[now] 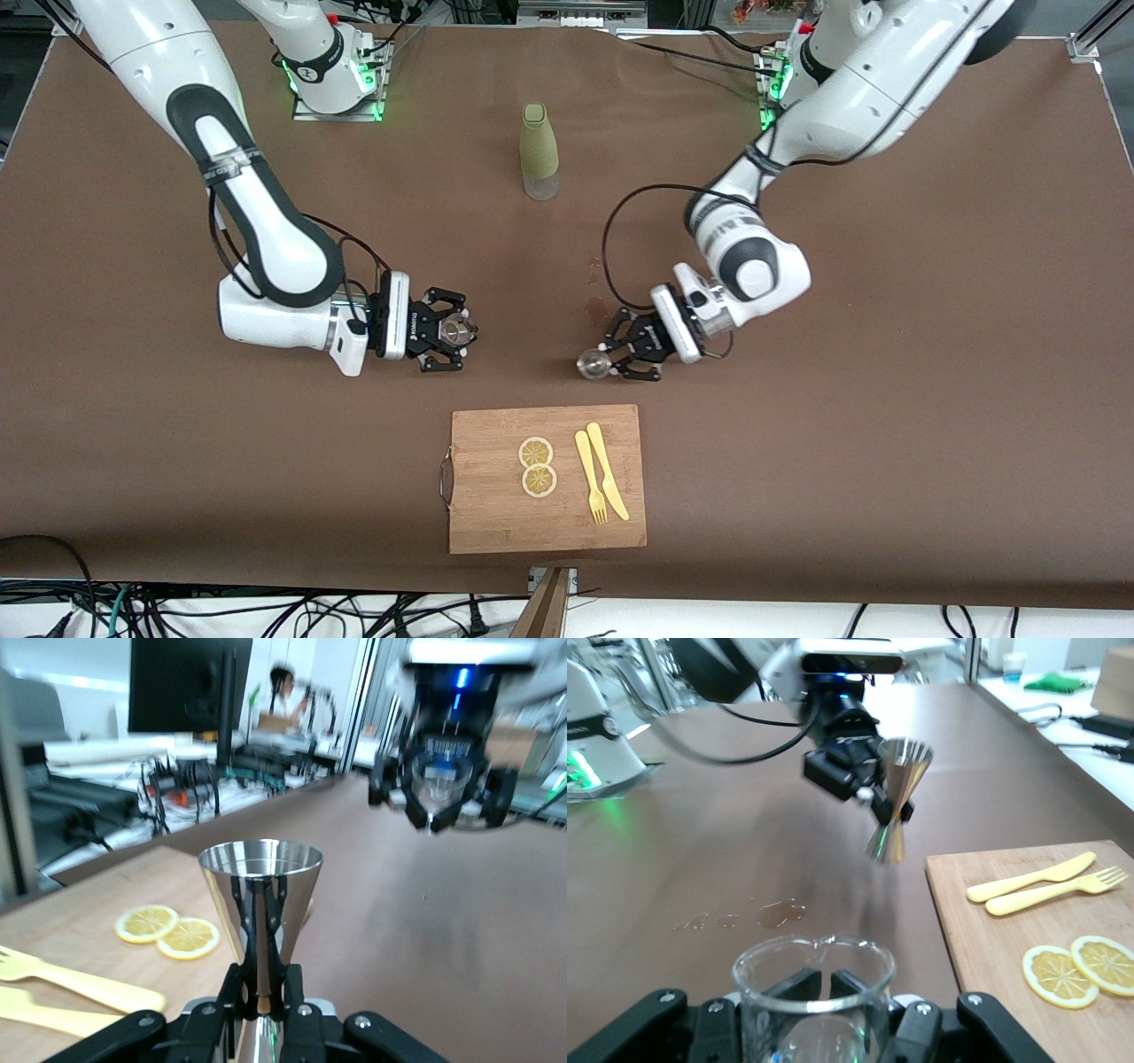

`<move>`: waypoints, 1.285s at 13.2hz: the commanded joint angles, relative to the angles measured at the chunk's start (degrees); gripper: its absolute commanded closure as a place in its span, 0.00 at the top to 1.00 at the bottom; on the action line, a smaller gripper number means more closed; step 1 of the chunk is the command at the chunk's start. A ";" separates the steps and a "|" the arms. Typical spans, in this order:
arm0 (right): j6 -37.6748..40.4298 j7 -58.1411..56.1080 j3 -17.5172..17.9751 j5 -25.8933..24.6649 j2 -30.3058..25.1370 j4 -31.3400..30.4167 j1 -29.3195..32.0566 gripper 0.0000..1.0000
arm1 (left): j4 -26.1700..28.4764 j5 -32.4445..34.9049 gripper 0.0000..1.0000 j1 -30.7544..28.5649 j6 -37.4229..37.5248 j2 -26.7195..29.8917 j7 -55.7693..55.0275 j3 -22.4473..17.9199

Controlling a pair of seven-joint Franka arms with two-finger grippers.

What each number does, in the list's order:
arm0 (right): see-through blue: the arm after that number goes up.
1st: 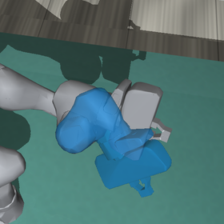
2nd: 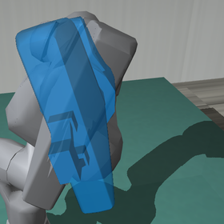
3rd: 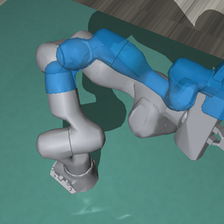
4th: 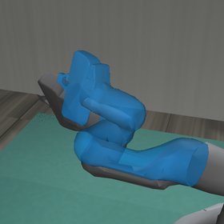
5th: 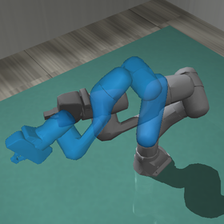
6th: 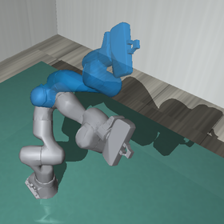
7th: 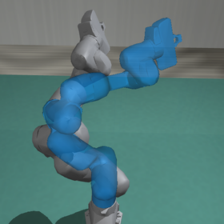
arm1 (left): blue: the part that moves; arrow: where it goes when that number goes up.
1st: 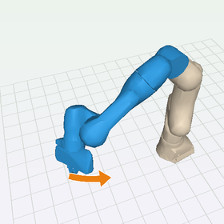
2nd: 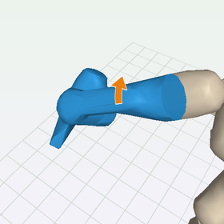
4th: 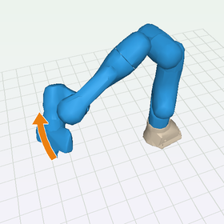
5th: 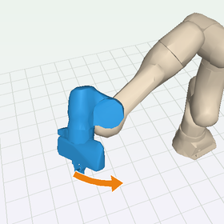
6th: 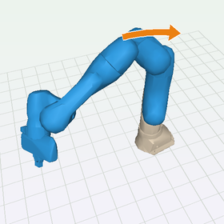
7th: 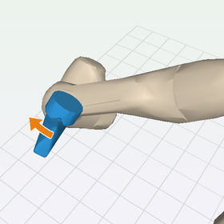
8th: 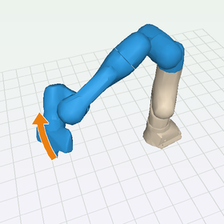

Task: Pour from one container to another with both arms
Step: 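Set the jigger down with the left gripper while the right gripper sets the beaker down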

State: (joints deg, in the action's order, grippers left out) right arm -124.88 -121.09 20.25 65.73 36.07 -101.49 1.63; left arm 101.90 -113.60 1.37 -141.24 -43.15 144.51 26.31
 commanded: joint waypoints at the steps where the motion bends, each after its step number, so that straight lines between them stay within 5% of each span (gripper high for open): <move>1: 6.56 -10.45 -3.45 4.92 0.84 -2.65 1.26 0.05 | 8.74 6.58 0.00 -8.98 12.44 4.47 3.68 0.94; 3: 12.88 -17.48 -6.53 5.11 2.24 -4.23 2.40 0.05 | 11.11 16.78 0.00 -14.00 23.15 5.61 3.67 -3.69; 6: 21.15 -26.71 -11.45 5.20 5.05 -6.95 3.81 0.05 | 10.60 31.46 0.00 -14.99 42.57 5.18 4.89 -17.74; 11: 29.78 -37.80 -19.01 5.20 11.03 -8.37 3.99 0.05 | 6.13 47.39 0.00 -14.90 57.46 2.29 10.43 -35.43; 13: 31.27 -39.83 -19.64 5.20 12.70 -8.63 5.30 0.05 | 1.13 51.78 0.00 -15.25 58.89 -0.34 14.55 -39.83; 17: 31.54 -40.19 -20.34 5.20 12.88 -8.63 5.48 0.11 | -5.04 53.13 0.00 -18.50 65.12 -8.70 20.63 -40.55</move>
State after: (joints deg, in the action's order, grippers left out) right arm -94.15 -156.52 0.11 69.59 48.95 -109.49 6.84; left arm 101.85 -61.55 -16.61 -79.86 -47.31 157.82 -14.24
